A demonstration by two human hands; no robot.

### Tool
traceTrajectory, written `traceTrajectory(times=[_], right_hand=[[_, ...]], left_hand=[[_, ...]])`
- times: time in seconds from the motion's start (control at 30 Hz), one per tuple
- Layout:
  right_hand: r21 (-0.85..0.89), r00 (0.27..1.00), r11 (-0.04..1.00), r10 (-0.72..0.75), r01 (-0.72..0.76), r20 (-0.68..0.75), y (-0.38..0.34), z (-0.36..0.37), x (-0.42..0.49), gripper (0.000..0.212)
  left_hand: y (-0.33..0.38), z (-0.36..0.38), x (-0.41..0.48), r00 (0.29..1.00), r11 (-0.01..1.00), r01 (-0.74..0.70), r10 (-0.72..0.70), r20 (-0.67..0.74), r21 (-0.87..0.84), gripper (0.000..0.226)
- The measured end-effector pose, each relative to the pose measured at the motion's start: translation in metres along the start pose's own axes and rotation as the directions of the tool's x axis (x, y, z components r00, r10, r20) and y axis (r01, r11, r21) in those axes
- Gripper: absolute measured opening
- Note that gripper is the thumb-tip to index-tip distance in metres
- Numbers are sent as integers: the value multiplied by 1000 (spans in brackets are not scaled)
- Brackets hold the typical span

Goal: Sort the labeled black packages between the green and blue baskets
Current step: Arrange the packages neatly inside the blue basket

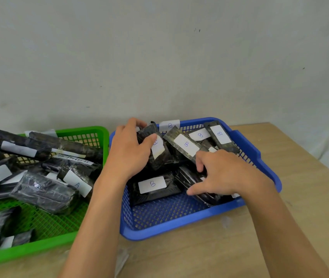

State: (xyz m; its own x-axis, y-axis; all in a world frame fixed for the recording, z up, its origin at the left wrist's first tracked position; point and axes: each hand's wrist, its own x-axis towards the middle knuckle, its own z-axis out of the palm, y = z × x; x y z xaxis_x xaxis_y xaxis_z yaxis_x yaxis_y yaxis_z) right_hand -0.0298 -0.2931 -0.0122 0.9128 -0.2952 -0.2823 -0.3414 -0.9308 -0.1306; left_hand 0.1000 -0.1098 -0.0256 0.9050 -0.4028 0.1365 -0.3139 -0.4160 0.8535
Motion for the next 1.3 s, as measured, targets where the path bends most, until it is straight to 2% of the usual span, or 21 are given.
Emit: traceTrajectory(times=[0.13,0.23,0.3,0.37,0.47,0.63,0.73,0.8,0.93,1.3], right_hand=[[135,999,990,-37,34,21,9,-5,0,63],[277,987,948,-158,156,-15,21,-15,-8,60],[371,947,873,-315,317,-68,18,-18,-12,58],[433,876,777,-478,457,-68,6,-15,-11,54],[534,809,694,-587,483,31,-18,1,-4,42],[445,808,746,-584,495,81,-30,16,4,29],[470,803,728,-592,500,63,-36,18,4,22],[443,815,747,-577,496,60,-42,21,2,23],[291,877,858,-468,423,106,-40,18,0,39],[359,800,762,-596,539,64,-35,23,5,34]], left_hand=[[0,-5,0,1000,998,7,-9,-28,-55,21],[-2,-8,2,997,987,58,-65,-44,-152,18],[-4,-11,4,991,959,107,-124,-48,-262,16],[-5,-13,5,985,931,128,-161,-69,-341,15],[-6,-15,7,981,927,120,-165,-100,-356,16],[-7,-13,7,983,935,111,-153,-99,-337,15],[-8,-13,7,985,943,111,-146,-88,-314,15],[-7,-13,7,987,942,112,-144,-78,-317,15],[-4,-12,5,987,948,114,-141,-71,-296,15],[-3,-11,4,989,965,100,-124,-85,-243,18]])
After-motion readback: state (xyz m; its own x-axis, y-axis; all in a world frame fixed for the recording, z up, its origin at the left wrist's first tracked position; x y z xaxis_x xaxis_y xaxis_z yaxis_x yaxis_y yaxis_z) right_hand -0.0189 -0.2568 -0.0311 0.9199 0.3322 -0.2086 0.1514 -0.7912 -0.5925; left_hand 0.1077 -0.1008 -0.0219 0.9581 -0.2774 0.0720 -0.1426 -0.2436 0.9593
